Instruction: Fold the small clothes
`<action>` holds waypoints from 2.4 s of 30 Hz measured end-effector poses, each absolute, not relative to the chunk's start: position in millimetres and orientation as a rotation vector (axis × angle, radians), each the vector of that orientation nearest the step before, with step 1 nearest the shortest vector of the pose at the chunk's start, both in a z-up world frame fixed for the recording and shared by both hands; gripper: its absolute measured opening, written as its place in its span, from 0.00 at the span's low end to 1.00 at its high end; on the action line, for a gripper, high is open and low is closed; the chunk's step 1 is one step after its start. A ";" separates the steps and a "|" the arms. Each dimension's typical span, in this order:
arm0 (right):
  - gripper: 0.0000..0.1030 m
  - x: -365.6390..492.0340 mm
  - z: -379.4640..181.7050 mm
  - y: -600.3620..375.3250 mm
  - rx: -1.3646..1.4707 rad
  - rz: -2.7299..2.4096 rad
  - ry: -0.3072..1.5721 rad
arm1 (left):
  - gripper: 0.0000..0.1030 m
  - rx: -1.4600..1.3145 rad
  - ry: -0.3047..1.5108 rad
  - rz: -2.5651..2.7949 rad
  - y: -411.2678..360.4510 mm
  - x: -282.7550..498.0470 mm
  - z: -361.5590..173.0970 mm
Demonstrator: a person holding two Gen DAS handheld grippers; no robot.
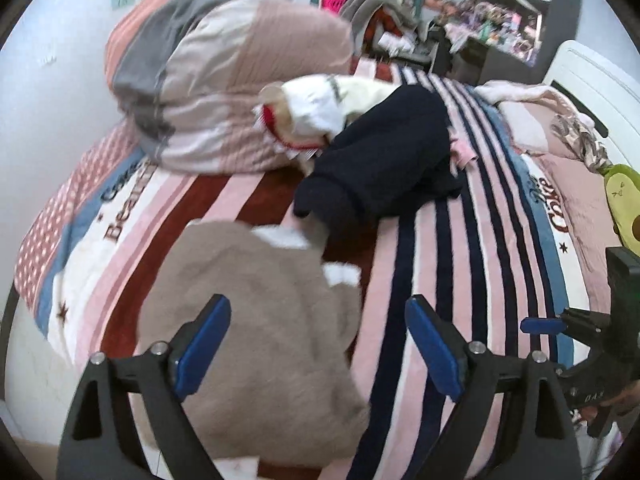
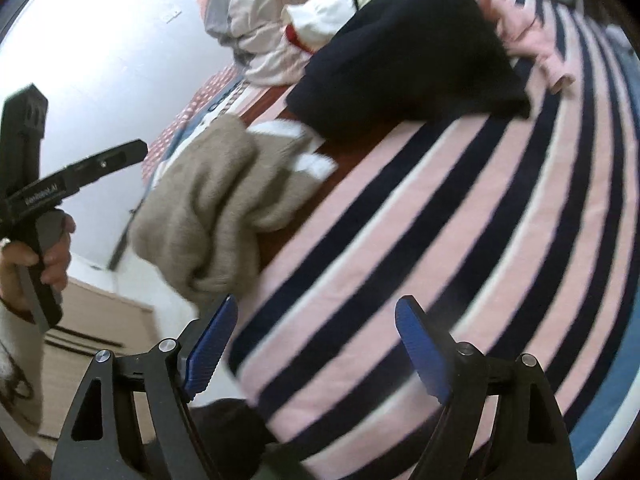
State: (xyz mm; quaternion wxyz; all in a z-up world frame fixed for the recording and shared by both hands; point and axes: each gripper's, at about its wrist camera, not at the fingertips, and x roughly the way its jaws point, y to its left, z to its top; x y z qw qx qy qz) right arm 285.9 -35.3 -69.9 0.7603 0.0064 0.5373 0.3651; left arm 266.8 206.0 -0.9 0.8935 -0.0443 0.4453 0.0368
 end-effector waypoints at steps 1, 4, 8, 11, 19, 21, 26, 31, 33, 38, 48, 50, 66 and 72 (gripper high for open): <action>0.76 284.4 -70.8 -40.5 0.006 0.782 1.135 | 0.85 -0.086 0.900 0.075 198.8 268.1 -3.6; 0.77 280.5 -77.4 -51.0 -0.018 0.755 1.024 | 0.88 -0.053 0.807 0.058 173.6 270.6 -15.9; 0.81 269.3 -88.8 -67.3 -0.077 0.707 0.831 | 0.94 0.003 0.633 0.056 139.1 265.3 -33.7; 0.87 259.2 -97.0 -76.9 -0.118 0.686 0.701 | 0.98 0.035 0.500 0.066 118.7 256.9 -48.1; 0.99 215.9 -105.0 -93.4 -0.173 0.577 0.443 | 0.99 0.055 0.321 0.071 93.6 228.0 -67.3; 0.99 206.1 -101.4 -98.2 -0.157 0.530 0.425 | 0.99 0.049 0.310 0.071 90.6 218.8 -65.7; 0.99 176.4 -80.8 -116.3 -0.109 0.356 0.406 | 0.99 0.010 0.277 0.016 84.3 189.0 -54.2; 0.99 131.4 -55.9 -129.6 -0.081 0.232 0.352 | 0.99 -0.007 0.258 -0.010 75.0 148.7 -43.4; 0.99 114.1 -47.3 -132.5 -0.078 0.214 0.333 | 0.99 -0.003 0.252 -0.017 73.1 134.4 -41.0; 0.99 83.6 -36.4 -134.8 -0.085 0.190 0.314 | 0.99 0.009 0.233 -0.020 69.8 102.6 -32.4; 0.99 61.9 -33.5 -132.2 -0.096 0.182 0.292 | 0.99 -0.001 0.213 -0.021 73.7 78.1 -19.9; 0.99 59.9 -33.5 -132.7 -0.091 0.185 0.294 | 0.99 0.000 0.210 -0.023 73.5 74.6 -18.7; 0.99 41.8 -28.8 -135.9 -0.089 0.188 0.276 | 0.99 -0.002 0.199 -0.034 72.6 59.4 -12.1; 0.99 36.3 -26.4 -137.7 -0.077 0.183 0.267 | 0.99 0.001 0.194 -0.032 71.8 54.1 -9.6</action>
